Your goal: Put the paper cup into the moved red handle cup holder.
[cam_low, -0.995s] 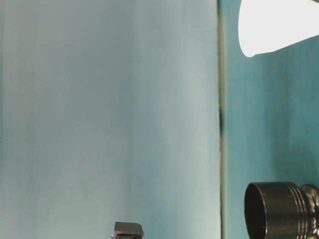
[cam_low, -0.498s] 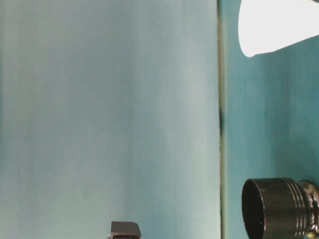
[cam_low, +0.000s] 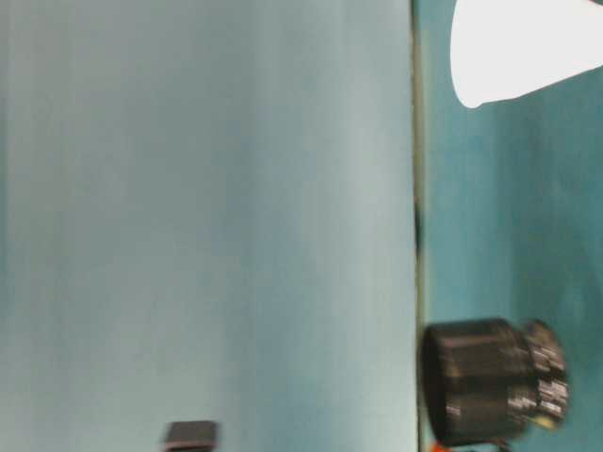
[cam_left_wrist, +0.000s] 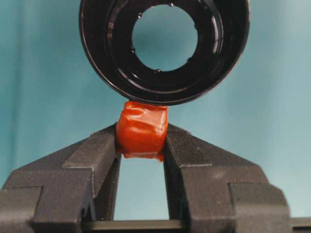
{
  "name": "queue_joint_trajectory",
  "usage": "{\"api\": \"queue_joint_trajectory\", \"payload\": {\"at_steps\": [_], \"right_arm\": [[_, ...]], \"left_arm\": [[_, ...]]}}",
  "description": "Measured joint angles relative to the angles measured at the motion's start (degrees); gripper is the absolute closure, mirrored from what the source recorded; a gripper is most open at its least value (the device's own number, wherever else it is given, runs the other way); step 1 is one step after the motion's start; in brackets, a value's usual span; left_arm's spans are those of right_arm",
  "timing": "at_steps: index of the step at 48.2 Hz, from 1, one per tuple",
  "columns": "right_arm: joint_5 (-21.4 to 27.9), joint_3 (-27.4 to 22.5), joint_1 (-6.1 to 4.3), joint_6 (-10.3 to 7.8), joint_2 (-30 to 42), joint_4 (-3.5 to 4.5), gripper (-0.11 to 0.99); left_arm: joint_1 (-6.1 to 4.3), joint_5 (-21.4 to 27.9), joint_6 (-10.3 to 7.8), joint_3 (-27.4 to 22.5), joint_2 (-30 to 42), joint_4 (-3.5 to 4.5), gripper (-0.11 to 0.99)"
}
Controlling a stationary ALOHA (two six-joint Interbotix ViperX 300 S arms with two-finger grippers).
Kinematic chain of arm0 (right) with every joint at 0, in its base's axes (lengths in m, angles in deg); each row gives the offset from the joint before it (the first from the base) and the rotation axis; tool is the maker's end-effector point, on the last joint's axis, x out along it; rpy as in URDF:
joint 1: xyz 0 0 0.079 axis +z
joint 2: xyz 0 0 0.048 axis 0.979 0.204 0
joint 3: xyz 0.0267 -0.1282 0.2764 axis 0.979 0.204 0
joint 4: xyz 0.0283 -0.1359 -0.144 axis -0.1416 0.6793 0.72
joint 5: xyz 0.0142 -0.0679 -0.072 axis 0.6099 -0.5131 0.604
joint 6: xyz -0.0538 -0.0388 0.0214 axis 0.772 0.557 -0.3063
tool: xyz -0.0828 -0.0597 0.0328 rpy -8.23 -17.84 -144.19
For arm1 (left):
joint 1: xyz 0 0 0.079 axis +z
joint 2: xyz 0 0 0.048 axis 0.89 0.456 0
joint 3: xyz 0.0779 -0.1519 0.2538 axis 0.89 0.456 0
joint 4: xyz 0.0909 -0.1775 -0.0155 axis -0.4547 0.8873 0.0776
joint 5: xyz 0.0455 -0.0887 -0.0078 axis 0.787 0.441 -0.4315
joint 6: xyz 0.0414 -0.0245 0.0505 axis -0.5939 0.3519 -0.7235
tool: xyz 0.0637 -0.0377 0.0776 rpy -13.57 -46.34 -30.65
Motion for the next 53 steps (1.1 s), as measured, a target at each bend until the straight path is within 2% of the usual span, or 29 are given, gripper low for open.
{"api": "queue_joint_trajectory", "payload": {"at_steps": [11,14,22,30,42,53], "right_arm": [[0.0,0.0,0.00,0.00,0.1,0.00,0.98],[0.0,0.0,0.00,0.00,0.1,0.00,0.98],[0.0,0.0,0.00,0.00,0.0,0.00,0.98],[0.0,0.0,0.00,0.00,0.0,0.00,0.98],[0.0,0.0,0.00,0.00,-0.4,0.00,0.98],[0.4,0.0,0.00,0.00,-0.5,0.00,0.98]], "left_arm": [[0.00,3.6,0.44,-1.4,-3.8,0.09,0.59],[0.00,5.2,0.00,-2.4,-4.2,0.00,0.59],[0.00,7.6,0.18,-6.5,-3.8,0.00,0.59],[-0.26,9.6,0.44,-11.8,0.1,0.00,0.59],[-2.64,12.6,0.18,-19.4,7.0,0.00,0.59],[-4.75,12.3,0.62,-21.5,11.7,0.09,0.59]]}}
